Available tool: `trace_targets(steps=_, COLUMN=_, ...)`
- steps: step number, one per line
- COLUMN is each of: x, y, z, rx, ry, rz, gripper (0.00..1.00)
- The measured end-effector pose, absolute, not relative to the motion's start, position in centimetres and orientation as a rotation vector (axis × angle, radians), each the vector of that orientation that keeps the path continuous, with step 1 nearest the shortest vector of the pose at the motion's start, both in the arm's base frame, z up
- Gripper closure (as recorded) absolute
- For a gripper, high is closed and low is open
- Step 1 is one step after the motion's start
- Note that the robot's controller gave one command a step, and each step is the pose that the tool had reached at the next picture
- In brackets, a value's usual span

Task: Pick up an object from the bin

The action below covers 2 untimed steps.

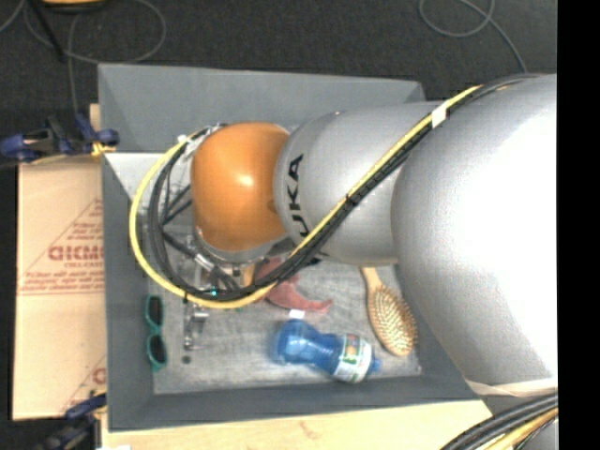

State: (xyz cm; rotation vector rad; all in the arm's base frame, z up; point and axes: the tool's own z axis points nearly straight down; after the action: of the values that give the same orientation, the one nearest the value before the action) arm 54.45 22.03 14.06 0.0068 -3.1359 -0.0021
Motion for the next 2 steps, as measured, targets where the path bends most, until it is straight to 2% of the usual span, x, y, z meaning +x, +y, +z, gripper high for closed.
trace_targets(steps=1, x=54.7, y=22.0, z=14.5, rx=0.001, ry=-3.143, rz=-0.005, gripper=0.00)
trace_targets(steps=2, x=57.6, y=23.5, z=7.2, rx=-0.213, ry=-3.139, rz=-0.006, gripper=1.00)
